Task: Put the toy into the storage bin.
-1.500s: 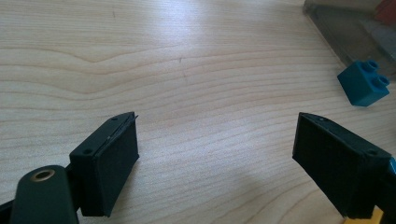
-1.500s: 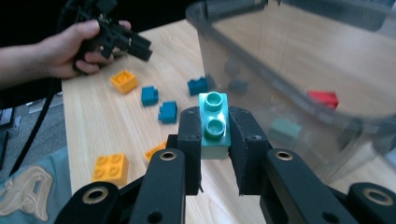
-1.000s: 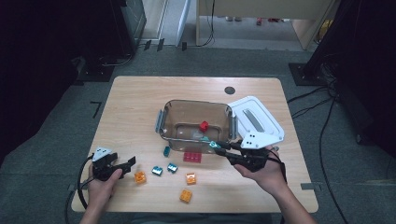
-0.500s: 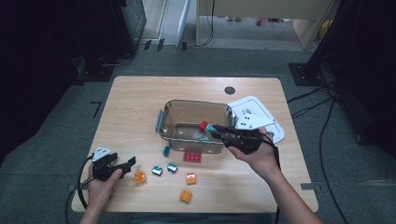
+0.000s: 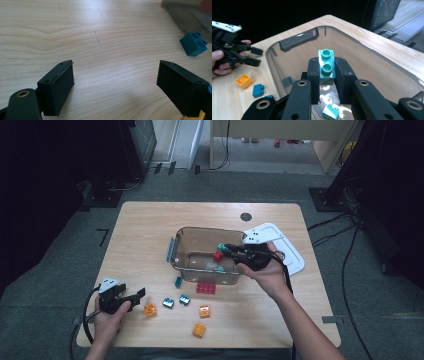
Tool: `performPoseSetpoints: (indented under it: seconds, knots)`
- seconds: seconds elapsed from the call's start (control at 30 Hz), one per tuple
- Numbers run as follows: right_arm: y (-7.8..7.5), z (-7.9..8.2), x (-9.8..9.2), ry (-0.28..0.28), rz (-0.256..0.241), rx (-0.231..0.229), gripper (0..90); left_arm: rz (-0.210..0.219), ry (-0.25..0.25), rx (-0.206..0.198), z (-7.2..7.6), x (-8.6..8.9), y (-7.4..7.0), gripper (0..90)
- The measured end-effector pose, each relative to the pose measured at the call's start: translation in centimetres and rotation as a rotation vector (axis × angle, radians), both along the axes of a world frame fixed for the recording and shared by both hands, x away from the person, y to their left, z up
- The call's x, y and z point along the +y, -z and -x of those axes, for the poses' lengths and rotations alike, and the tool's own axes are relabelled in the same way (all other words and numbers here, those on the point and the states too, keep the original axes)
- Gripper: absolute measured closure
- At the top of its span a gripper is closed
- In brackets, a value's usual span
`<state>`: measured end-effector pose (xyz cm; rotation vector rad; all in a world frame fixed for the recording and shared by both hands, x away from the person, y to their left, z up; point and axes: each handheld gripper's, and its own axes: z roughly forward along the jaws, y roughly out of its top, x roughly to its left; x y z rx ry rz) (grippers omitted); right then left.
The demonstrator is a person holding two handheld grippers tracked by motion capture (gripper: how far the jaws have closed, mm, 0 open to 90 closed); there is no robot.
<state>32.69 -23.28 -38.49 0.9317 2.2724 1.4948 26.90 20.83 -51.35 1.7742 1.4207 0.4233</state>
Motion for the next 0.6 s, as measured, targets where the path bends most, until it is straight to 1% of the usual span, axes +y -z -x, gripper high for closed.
performPoseSetpoints:
  seconds: [0.17, 0.23, 0.37, 0.4, 0.43, 0.53, 0.57, 0.6]
  knots:
    - [0.8, -1.2, 0.3, 0.021, 0.023, 0.028, 76.6, 0.0, 0.001, 0.0, 0.0, 0.0, 0.0, 14.1]
    - [1.0, -1.4, 0.3, 0.023, 0.025, 0.035, 76.6, -0.001, 0.002, 0.0, 0.0, 0.0, 0.0, 14.2]
    - [1.6, -2.0, 0.5, 0.032, 0.05, 0.059, 76.6, -0.001, 0.002, 0.001, 0.0, 0.0, 0.0, 14.1]
    - [1.8, -2.3, 0.6, 0.041, 0.062, 0.072, 76.6, 0.0, 0.002, 0.001, 0.0, 0.0, 0.0, 14.2]
    - [1.8, -2.3, 0.6, 0.041, 0.062, 0.072, 76.6, 0.0, 0.002, 0.001, 0.0, 0.0, 0.0, 14.2]
    - [2.2, -2.6, 0.6, 0.053, 0.079, 0.097, 76.6, 0.0, 0.002, 0.001, 0.0, 0.0, 0.0, 14.2]
    - [2.4, -2.8, 0.6, 0.061, 0.09, 0.114, 76.5, 0.001, 0.002, 0.001, 0.0, 0.0, 0.0, 14.2]
    - [2.5, -2.9, 0.7, 0.064, 0.095, 0.122, 76.5, 0.001, 0.002, 0.001, 0.0, 0.0, 0.0, 14.2]
